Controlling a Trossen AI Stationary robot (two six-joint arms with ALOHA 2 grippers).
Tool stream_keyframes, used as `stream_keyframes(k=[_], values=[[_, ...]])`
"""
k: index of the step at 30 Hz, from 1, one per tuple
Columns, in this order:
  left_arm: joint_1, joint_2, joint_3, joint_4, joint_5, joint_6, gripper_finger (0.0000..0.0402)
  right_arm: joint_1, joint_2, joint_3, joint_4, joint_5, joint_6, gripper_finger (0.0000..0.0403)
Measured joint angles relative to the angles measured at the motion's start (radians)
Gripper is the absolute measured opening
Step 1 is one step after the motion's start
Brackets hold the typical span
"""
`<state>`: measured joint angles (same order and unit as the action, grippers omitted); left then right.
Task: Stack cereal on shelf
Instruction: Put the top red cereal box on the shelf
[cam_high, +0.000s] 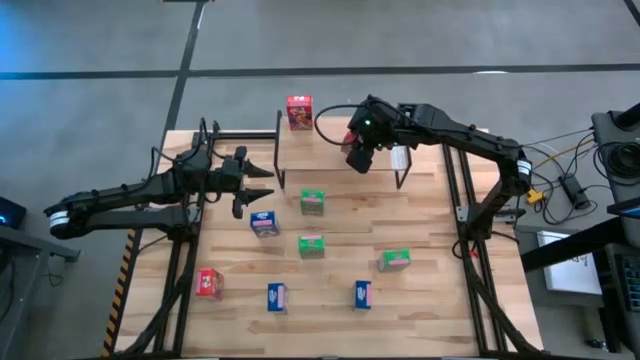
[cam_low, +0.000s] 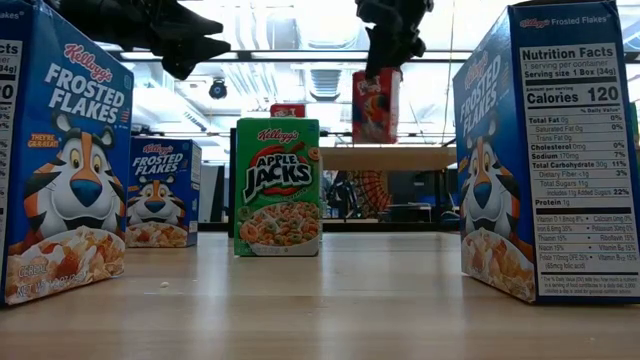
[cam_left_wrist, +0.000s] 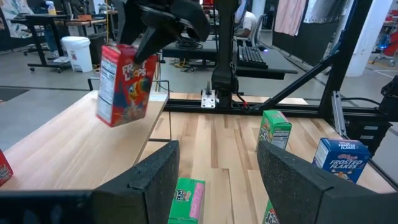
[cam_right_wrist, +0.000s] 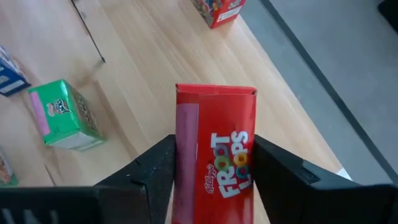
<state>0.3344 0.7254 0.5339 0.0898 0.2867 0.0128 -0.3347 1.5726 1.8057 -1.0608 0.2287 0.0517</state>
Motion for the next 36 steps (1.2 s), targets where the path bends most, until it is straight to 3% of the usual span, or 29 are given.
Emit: stream_keyframes(k=[11, 25, 30, 36], values=[[0.0, 0.0, 0.0, 0.0, 0.0, -0.001, 0.0201, 0.0, 0.0, 0.001, 0.003, 0.009, 0.017, 0.021], [0.0, 0.0, 0.0, 0.0, 0.0, -0.001, 0.0201, 0.034, -0.007, 0.13, -0.035, 0.0, 0.055, 0.0209], [0.0, 0.0, 0.0, -0.001, 0.0, -0.001, 0.0201, 0.093, -0.019, 0.131, -0.073, 0.0, 0.072, 0.0186], [0.0, 0.0, 0.0, -0.002, 0.0, -0.001, 0.0201, 0.172, -0.062, 0.04, -0.113, 0.008, 0.123, 0.0122]])
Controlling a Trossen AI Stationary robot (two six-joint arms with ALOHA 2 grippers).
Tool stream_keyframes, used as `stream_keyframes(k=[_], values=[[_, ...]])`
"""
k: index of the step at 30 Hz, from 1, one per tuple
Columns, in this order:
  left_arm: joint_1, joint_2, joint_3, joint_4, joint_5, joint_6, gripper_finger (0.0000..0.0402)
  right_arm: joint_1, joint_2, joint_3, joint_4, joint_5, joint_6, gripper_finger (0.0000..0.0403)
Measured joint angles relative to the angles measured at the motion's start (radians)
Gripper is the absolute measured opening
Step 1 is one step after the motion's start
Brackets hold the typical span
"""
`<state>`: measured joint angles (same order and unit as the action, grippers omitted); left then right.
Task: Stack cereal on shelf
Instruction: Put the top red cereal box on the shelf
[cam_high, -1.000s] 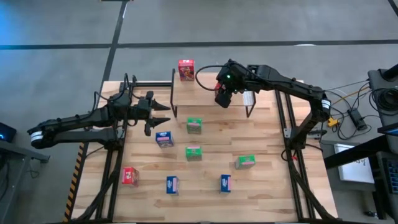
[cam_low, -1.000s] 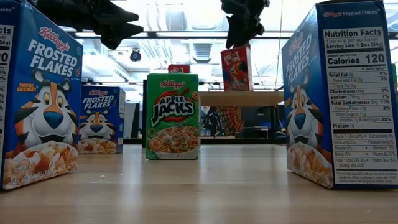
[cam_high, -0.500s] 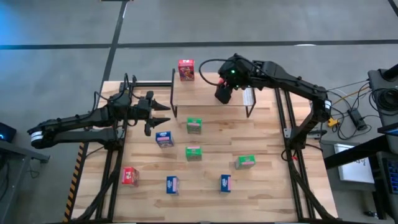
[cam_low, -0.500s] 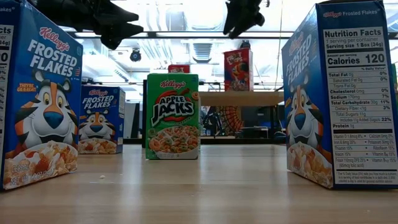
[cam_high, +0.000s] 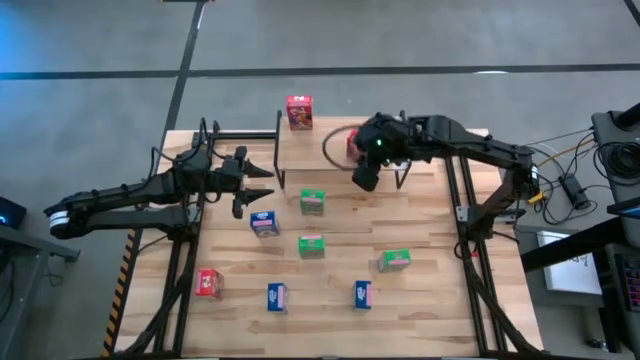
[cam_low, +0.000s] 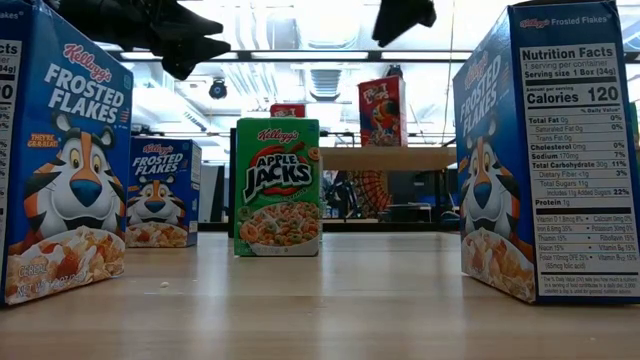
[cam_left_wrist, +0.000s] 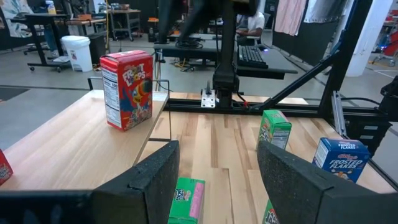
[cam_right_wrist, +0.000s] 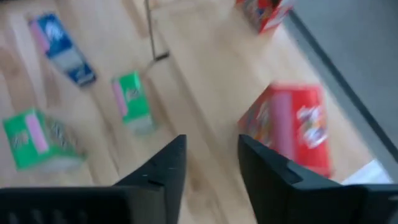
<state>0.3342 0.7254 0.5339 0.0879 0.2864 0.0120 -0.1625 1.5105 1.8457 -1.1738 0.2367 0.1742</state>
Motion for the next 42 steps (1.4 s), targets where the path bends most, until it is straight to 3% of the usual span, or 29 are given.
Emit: stream_keyframes(k=[5, 9, 15, 22, 27, 35, 42], values=[[0.0, 0.0, 0.0, -0.003, 0.0, 0.0, 0.0201, 0.028, -0.064, -0.145, -0.018, 0.005, 0.054, 0.0053], [0.0, 0.0, 0.0, -0.008, 0.0, -0.006, 0.0201, 0.025, -0.122, -0.261, -0.02, 0.094, 0.105, 0.0014], [0.0, 0.0, 0.0, -0.008, 0.0, -0.01, 0.0201, -0.024, -0.196, -0.409, 0.027, 0.283, 0.146, 0.0009], [0.0, 0.0, 0.0, -0.008, 0.0, -0.01, 0.0201, -0.096, -0.226, -0.555, 0.32, 0.277, 0.006, 0.0009], [0.0, 0.001, 0.0, -0.007, 0.0, -0.01, 0.0201, -0.118, -0.203, -0.587, 0.469, 0.219, -0.068, 0.0009], [0.0, 0.011, 0.0, -0.003, 0.0, -0.01, 0.0201, -0.133, -0.104, -0.59, 0.585, 0.208, -0.153, 0.0009], [0.0, 0.043, 0.0, 0.039, 0.0, -0.015, 0.0201, -0.133, -0.075, -0.591, 0.582, 0.209, -0.174, 0.0009]])
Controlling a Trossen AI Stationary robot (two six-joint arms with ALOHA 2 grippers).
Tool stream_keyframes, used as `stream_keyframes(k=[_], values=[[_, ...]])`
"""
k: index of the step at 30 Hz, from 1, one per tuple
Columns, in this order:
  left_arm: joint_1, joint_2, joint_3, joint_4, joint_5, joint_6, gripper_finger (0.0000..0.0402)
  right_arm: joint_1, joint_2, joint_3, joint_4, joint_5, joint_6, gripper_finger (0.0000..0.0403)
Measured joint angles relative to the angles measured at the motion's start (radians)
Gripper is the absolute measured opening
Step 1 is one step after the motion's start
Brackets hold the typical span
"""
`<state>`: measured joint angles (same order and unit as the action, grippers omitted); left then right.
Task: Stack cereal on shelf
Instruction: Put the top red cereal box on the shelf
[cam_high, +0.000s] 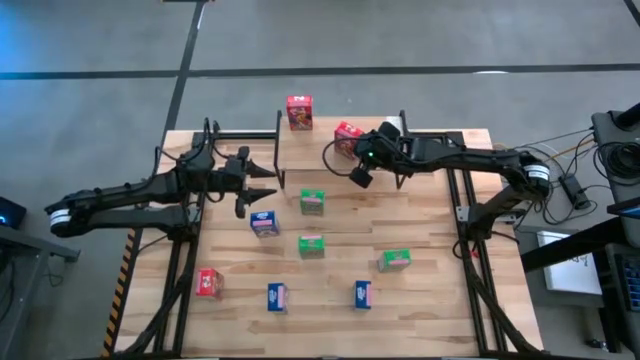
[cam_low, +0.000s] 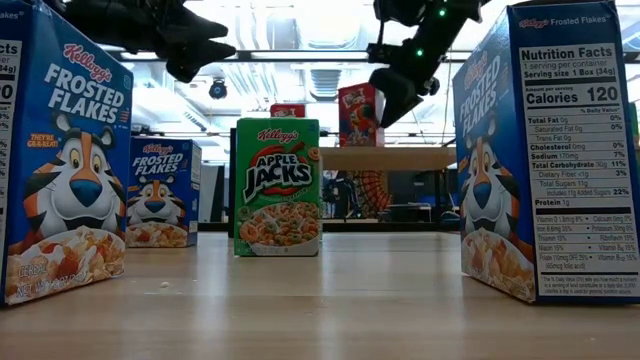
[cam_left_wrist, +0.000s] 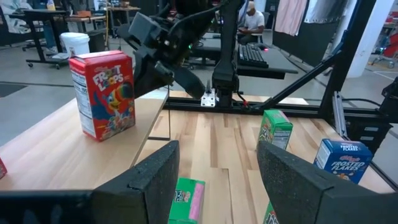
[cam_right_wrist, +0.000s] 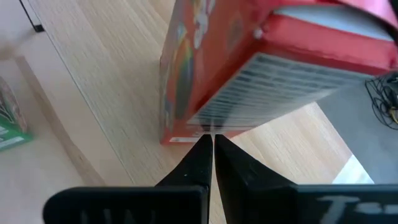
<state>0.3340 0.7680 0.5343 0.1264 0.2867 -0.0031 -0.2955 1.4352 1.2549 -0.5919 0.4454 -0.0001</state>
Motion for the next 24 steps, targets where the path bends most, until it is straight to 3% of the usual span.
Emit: stream_keyframes(k=[8, 16, 24], values=[[0.0, 0.072, 0.0, 0.076, 0.0, -0.025, 0.0201, 0.032, -0.088, -0.087, 0.03, -0.002, -0.006, 0.0009], [0.0, 0.093, 0.002, 0.145, 0.001, -0.039, 0.0201, 0.063, -0.283, -0.362, 0.347, -0.128, -0.065, 0.0009], [-0.002, 0.107, 0.011, 0.26, 0.003, -0.059, 0.0201, 0.062, -0.46, -0.609, 0.709, -0.168, -0.11, 0.0009]])
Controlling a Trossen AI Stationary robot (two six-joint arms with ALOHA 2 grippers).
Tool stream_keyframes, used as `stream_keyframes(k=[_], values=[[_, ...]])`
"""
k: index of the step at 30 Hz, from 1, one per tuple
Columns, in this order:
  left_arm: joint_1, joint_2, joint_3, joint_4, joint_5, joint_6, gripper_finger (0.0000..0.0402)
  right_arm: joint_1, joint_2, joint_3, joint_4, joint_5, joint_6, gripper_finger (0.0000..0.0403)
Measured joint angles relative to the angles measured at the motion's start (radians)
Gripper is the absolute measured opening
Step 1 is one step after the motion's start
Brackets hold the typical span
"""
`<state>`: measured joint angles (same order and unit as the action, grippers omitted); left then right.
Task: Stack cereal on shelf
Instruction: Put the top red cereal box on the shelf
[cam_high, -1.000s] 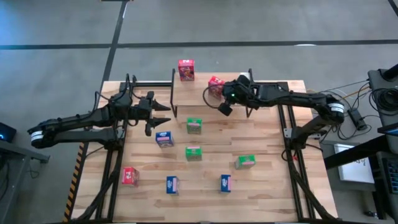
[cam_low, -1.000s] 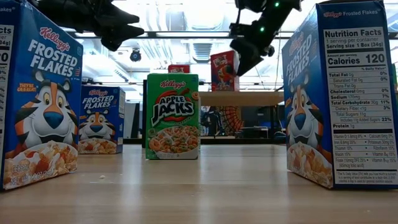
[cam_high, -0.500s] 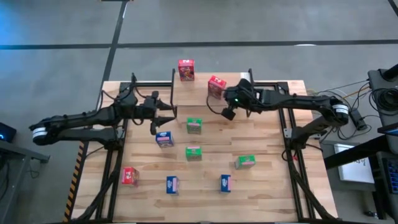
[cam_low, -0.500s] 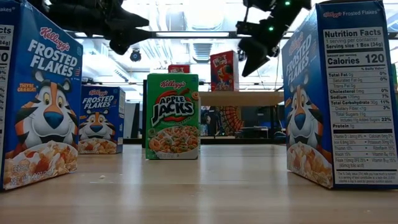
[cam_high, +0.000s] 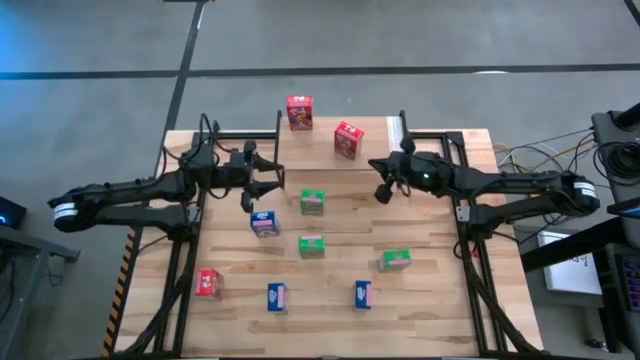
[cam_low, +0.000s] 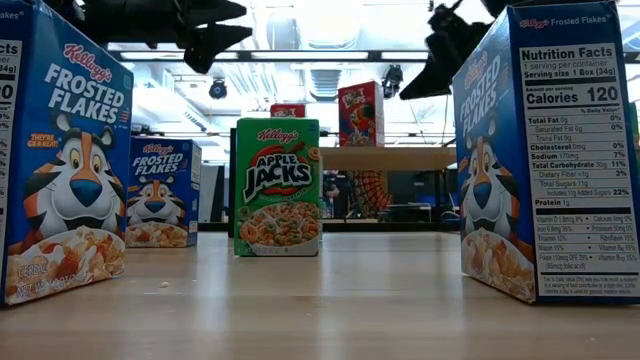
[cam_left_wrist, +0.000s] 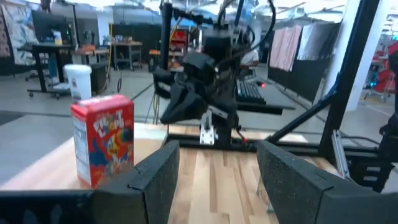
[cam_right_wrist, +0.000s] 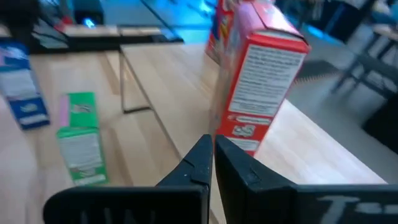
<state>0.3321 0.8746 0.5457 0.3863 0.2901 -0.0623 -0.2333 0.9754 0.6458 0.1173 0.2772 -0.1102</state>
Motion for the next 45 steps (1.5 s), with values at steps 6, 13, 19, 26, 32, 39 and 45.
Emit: stream_keyframes(k=[6, 13, 19, 26, 32, 39, 45], values=[[-0.002, 0.04, 0.0, 0.101, 0.0, -0.007, 0.0201, 0.0, -0.08, -0.129, 0.185, -0.108, -0.058, 0.0009], [-0.003, 0.111, 0.0, 0.219, 0.0, -0.029, 0.0201, -0.001, -0.158, -0.229, 0.292, -0.182, -0.102, 0.0009], [-0.003, 0.164, 0.0, 0.315, 0.0, -0.026, 0.0201, -0.001, -0.237, -0.304, 0.407, -0.213, -0.139, 0.0009], [-0.003, 0.195, 0.0, 0.348, 0.0, 0.003, 0.0201, -0.001, -0.323, -0.382, 0.501, -0.312, -0.143, 0.0009], [-0.003, 0.221, 0.0, 0.39, -0.001, 0.038, 0.0201, -0.001, -0.391, -0.395, 0.502, -0.327, -0.183, 0.0009], [-0.003, 0.235, 0.0, 0.433, -0.001, 0.038, 0.0201, -0.001, -0.472, -0.395, 0.528, -0.412, -0.2, 0.0009], [-0.004, 0.238, 0.017, 0.451, -0.001, 0.046, 0.0201, -0.001, -0.538, -0.395, 0.532, -0.417, -0.229, 0.0009]])
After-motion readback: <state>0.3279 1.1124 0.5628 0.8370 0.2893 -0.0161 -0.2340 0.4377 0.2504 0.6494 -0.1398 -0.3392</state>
